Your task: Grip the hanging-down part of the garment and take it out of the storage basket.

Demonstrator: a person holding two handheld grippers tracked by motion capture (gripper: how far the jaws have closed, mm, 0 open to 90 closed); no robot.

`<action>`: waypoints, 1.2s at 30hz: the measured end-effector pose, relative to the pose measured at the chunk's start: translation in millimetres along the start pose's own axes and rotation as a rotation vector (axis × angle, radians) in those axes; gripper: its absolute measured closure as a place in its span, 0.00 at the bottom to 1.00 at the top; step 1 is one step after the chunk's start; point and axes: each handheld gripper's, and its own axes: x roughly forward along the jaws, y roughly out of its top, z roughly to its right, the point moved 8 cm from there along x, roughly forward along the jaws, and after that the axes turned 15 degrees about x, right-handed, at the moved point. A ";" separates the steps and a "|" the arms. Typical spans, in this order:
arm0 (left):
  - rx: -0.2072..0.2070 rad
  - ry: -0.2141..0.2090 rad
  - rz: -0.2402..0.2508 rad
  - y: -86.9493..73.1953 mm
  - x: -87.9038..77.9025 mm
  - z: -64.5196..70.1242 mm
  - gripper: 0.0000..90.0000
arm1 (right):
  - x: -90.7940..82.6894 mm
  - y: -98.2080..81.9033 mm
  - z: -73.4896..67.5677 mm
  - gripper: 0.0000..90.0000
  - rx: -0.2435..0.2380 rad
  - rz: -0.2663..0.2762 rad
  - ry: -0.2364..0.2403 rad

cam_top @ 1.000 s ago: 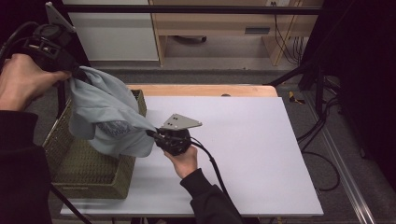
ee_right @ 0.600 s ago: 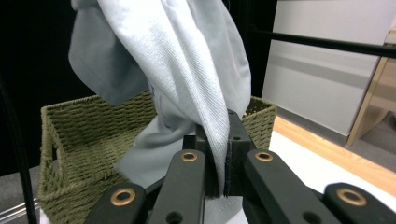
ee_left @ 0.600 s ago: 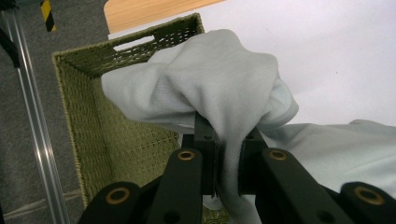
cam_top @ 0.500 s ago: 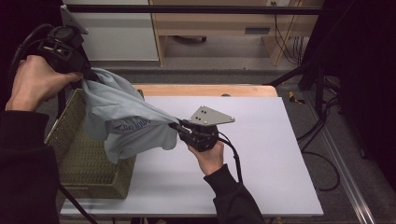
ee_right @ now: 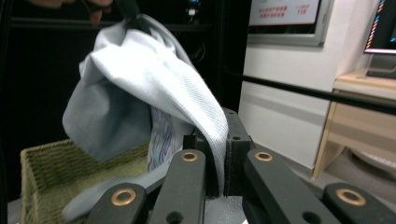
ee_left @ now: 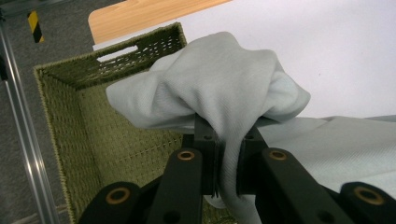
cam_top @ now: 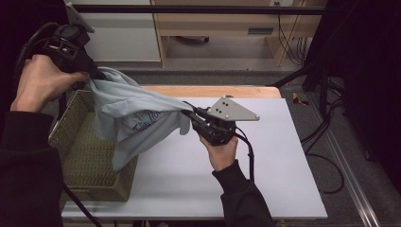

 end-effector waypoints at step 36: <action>0.031 0.009 0.000 2.5 3.7 7.5 0.91 | 3.6 -74.7 19.2 0.32 0.120 -0.135 0.067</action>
